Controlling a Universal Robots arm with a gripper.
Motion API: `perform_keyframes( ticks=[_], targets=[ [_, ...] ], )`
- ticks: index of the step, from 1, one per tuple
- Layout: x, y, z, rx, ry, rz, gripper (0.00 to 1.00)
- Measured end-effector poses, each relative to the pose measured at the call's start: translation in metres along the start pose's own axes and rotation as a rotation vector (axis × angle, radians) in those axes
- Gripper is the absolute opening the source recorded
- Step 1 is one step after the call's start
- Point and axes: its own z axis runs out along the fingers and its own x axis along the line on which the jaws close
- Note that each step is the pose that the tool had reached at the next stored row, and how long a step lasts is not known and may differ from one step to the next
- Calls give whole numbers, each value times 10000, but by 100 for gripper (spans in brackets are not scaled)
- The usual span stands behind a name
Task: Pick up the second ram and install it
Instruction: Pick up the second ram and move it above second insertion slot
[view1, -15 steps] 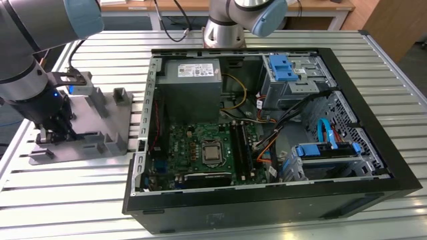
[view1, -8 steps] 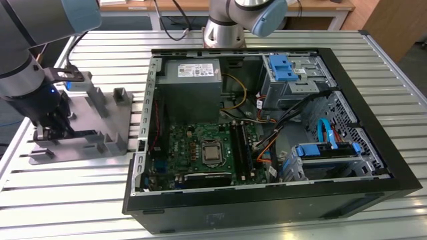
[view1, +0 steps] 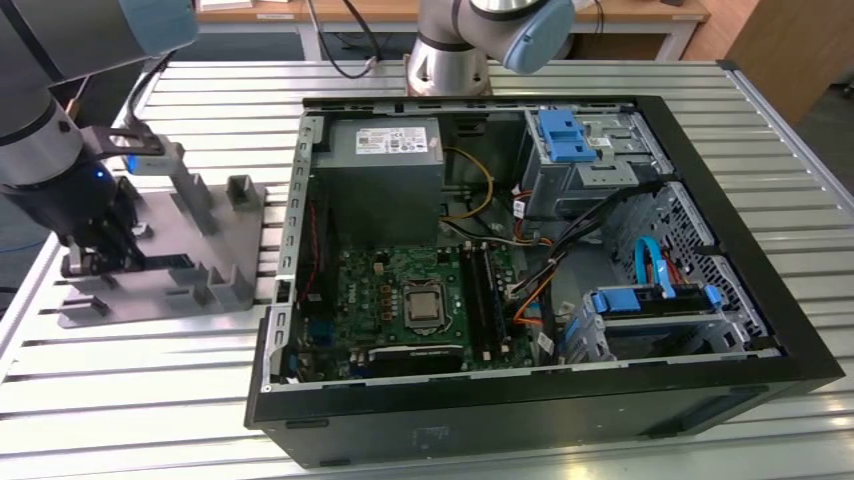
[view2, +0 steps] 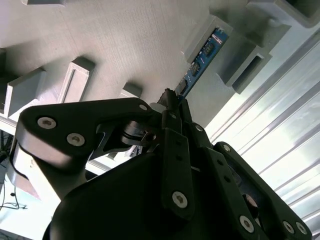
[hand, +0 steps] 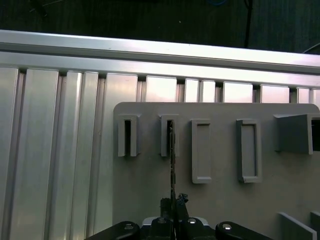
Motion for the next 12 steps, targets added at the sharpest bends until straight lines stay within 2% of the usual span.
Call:
perform_keyframes(
  ticks=[12],
  targets=[
    [-6, 4, -106, 7, -157, -7, 14]
  ],
)
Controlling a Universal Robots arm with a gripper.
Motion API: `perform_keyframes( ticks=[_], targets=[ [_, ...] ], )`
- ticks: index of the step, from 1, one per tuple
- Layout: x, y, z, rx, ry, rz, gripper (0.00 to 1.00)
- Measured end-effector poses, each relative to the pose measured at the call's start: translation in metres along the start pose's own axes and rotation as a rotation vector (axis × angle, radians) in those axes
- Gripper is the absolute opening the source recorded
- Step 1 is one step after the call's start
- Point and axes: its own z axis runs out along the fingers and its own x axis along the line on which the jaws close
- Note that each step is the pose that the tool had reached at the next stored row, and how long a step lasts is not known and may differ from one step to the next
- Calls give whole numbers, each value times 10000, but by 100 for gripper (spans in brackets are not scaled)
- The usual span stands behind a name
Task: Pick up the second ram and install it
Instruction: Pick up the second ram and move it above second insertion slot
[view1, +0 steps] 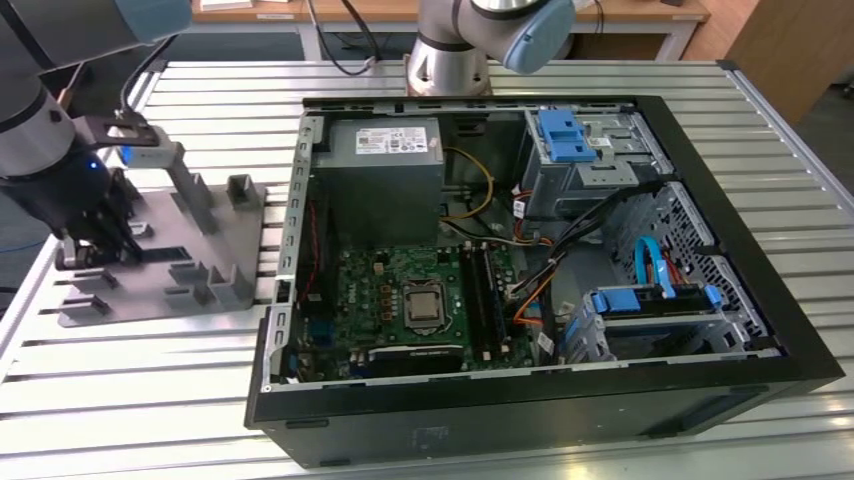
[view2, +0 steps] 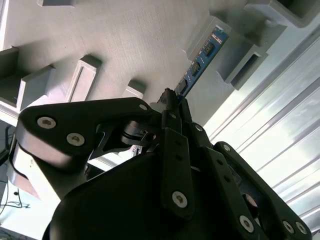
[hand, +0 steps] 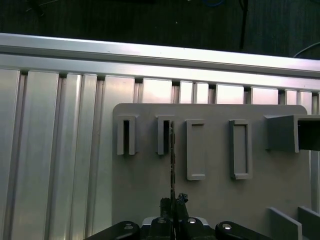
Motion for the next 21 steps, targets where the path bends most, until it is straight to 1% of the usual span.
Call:
perform_keyframes(
  ticks=[9, 21],
  targets=[
    [-7, 4, -97, 5, -116, -4, 14],
    [-18, 10, -255, 12, -254, -11, 14]
  ],
)
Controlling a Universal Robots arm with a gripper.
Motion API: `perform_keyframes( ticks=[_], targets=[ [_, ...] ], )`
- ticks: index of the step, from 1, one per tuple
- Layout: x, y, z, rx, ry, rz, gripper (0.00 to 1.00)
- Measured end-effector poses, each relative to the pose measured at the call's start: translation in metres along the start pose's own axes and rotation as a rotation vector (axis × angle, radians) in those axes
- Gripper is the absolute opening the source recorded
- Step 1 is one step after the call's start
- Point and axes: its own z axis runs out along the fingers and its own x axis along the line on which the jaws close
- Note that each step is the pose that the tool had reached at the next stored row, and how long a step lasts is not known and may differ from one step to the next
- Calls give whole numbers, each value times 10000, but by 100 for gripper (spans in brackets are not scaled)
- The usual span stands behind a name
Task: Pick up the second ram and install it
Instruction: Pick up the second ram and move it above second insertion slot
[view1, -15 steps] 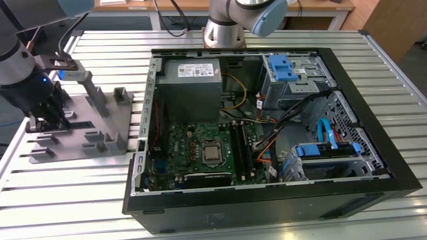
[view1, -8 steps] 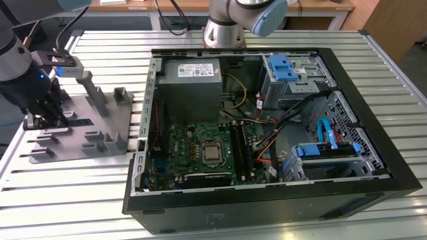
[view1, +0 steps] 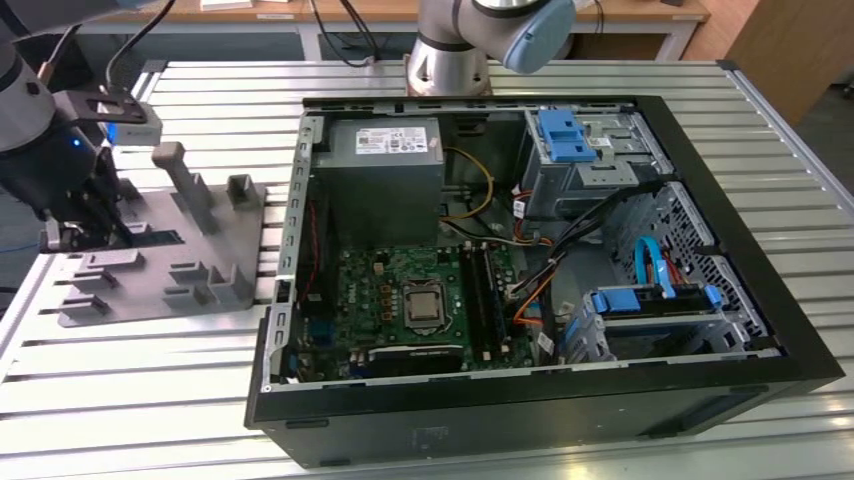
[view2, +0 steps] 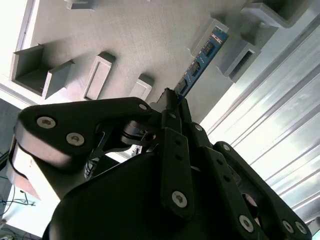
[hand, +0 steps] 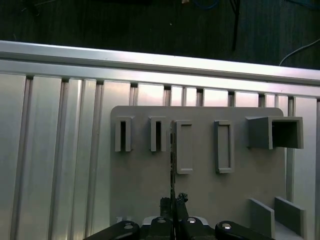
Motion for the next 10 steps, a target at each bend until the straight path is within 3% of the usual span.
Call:
perform_keyframes(
  ticks=[10],
  targets=[
    [-14, 6, -143, 5, -129, -5, 14]
  ],
)
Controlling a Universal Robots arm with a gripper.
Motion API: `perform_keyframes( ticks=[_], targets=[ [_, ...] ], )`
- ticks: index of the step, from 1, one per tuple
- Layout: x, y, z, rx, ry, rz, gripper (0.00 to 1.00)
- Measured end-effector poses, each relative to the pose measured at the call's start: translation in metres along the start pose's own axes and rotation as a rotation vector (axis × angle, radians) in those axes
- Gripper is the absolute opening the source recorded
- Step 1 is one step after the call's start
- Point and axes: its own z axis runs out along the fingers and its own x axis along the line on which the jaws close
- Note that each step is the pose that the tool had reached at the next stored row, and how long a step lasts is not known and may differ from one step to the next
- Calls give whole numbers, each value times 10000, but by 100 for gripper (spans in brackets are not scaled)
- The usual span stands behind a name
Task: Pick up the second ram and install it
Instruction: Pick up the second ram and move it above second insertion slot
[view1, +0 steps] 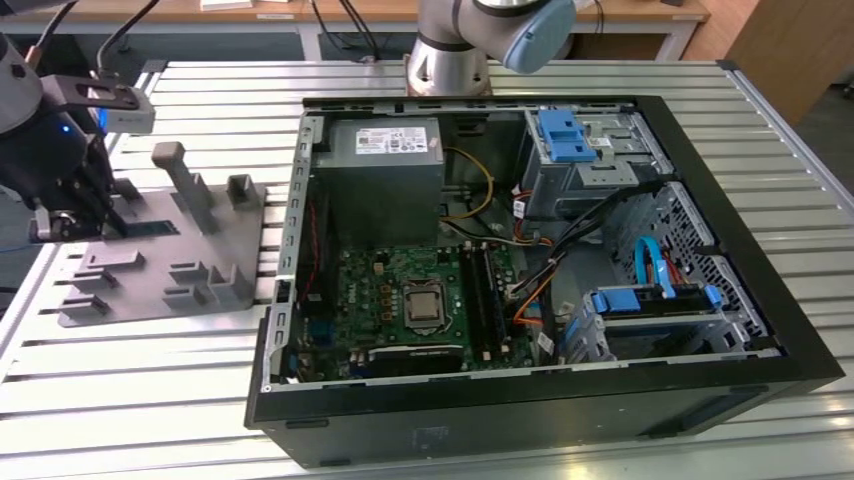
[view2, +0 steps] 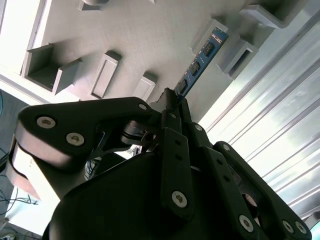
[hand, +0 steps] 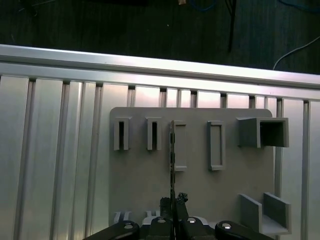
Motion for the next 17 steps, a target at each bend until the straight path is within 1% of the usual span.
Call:
perform_keyframes(
  ticks=[17],
  targets=[
    [-26, 9, -238, 9, -211, -9, 14]
  ],
)
